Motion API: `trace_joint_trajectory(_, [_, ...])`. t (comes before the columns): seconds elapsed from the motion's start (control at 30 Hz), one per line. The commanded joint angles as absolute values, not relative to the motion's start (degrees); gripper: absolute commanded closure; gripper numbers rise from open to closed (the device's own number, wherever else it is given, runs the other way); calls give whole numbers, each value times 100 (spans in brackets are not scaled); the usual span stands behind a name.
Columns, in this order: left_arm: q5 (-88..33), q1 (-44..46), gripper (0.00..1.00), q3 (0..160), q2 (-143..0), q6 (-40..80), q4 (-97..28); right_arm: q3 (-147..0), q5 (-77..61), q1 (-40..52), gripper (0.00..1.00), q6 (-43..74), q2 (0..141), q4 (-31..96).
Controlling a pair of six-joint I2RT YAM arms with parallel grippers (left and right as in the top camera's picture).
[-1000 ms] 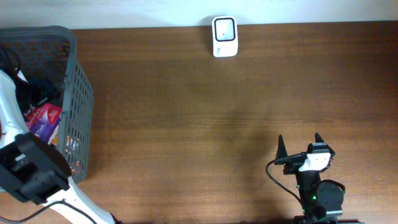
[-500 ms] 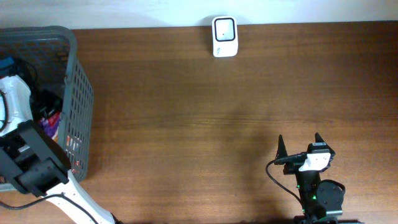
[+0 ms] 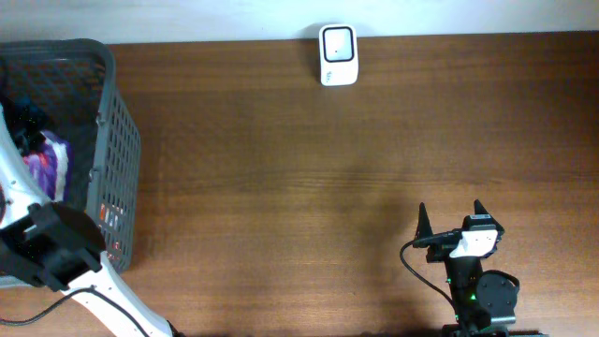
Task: Scan the item barcode
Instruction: 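Grasp the purple Carefree liner pack in the basket with the left gripper, then lift the Carefree pack out and place it mid-table, release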
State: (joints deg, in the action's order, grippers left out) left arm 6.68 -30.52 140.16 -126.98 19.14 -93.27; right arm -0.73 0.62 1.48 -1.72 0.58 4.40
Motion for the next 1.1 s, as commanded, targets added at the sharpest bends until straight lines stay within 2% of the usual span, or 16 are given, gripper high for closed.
trace_joint_trajectory(0.0, [266, -3076, 100, 14999, -12438, 1927, -9550, -32, 110, 152, 2, -169, 21, 471])
trace_joint_trajectory(0.13, [-528, -3059, 100, 15826, -11751, 1927, -9515, -32, 110, 152, 2, -169, 21, 471])
trace_joint_trajectory(0.2, [-775, -2749, 100, 16027, -11144, 1927, -9371, -32, 110, 152, 2, -169, 21, 471])
trace_joint_trajectory(0.37, [-775, -611, 100, 16027, -10307, 1927, -9004, -32, 110, 152, 2, -169, 21, 471])
trace_joint_trajectory(0.53, [-779, 1612, 100, 15998, -11203, 1922, -9671, -32, 110, 152, 2, -169, 21, 471])
trace_joint_trajectory(0.63, [-598, 2873, 100, 15412, -12130, 1925, -9618, -32, 110, 152, 2, -169, 21, 471])
trace_joint_trajectory(0.8, [-604, 3837, 100, 15098, -13867, 1927, -9618, -32, 110, 152, 1, -169, 21, 471])
trace_joint_trajectory(0.97, [-624, 4228, 99, 15098, -14337, 1927, -9225, -32, 110, 152, 2, -169, 21, 471])
trace_joint_trajectory(1.0, [-624, 4276, 80, 15100, -14337, 1927, -9048, -32, 110, 152, 2, -167, 21, 471])
trace_joint_trajectory(1.03, [-624, 4283, 70, 15102, -14335, 1925, -8930, -32, 110, 152, 2, -169, 21, 471])
trace_joint_trajectory(1.07, [-624, 4268, 69, 15150, -14335, 1925, -8890, -32, 110, 152, 2, -169, 21, 471])
